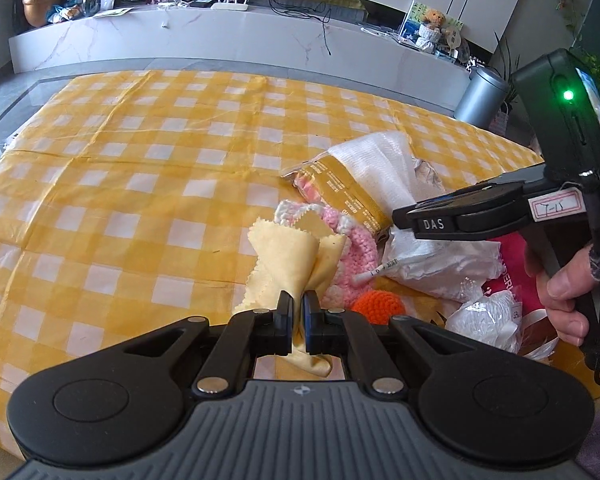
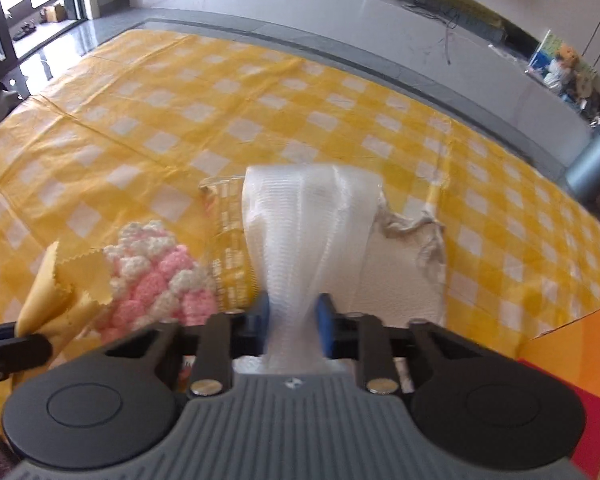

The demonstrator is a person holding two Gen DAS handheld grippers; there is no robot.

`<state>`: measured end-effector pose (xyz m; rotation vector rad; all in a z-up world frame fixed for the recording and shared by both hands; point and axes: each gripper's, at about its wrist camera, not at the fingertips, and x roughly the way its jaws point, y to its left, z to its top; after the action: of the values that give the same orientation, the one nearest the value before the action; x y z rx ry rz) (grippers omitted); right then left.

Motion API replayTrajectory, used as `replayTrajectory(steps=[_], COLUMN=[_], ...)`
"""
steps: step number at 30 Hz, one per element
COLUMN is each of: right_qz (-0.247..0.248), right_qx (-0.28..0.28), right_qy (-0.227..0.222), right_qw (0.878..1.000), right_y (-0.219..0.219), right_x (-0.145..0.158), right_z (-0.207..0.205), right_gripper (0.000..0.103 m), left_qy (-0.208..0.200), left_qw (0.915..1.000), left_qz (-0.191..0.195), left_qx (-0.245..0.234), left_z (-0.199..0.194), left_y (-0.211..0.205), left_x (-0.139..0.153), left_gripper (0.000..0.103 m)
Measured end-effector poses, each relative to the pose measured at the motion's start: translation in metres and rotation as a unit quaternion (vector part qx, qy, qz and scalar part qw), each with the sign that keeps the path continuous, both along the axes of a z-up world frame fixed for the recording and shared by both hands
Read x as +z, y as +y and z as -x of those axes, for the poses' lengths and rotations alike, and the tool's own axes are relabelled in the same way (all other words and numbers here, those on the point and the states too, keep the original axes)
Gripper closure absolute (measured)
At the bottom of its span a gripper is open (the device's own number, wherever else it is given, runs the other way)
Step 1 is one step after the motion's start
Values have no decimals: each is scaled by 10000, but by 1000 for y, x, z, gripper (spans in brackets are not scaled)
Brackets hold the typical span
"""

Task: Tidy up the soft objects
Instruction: 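Grasp the white mesh bag with the right gripper, then carry the yellow cloth and the mesh bag over the cardboard box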

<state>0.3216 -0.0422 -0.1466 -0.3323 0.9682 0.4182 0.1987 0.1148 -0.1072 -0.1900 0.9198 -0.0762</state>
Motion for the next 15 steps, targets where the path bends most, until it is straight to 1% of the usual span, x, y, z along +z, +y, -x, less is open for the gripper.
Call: replayTrajectory(steps=[2, 5, 12, 15], right_qz=[2, -64, -554, -750], right_qx=[85, 153, 44, -34], right_qy=[-138, -302, -481, -556], right_qw=[9999, 9994, 9973, 9956], right_y=[1, -2, -28, -44], right_x=[7, 23, 71, 92], right_z=[9, 20, 49, 68], right_gripper=[102, 103, 103, 103], left_qy=[-23, -92, -374, -465], left_qw=[10000, 9999, 9993, 9987], left_qz=[14, 31, -3, 129], left_qx=[19, 35, -49, -153], left_z=[3, 8, 28, 39], left_y=[0, 0, -13, -22], left_x=[5, 15, 53, 70], left_gripper=[97, 97, 97, 97])
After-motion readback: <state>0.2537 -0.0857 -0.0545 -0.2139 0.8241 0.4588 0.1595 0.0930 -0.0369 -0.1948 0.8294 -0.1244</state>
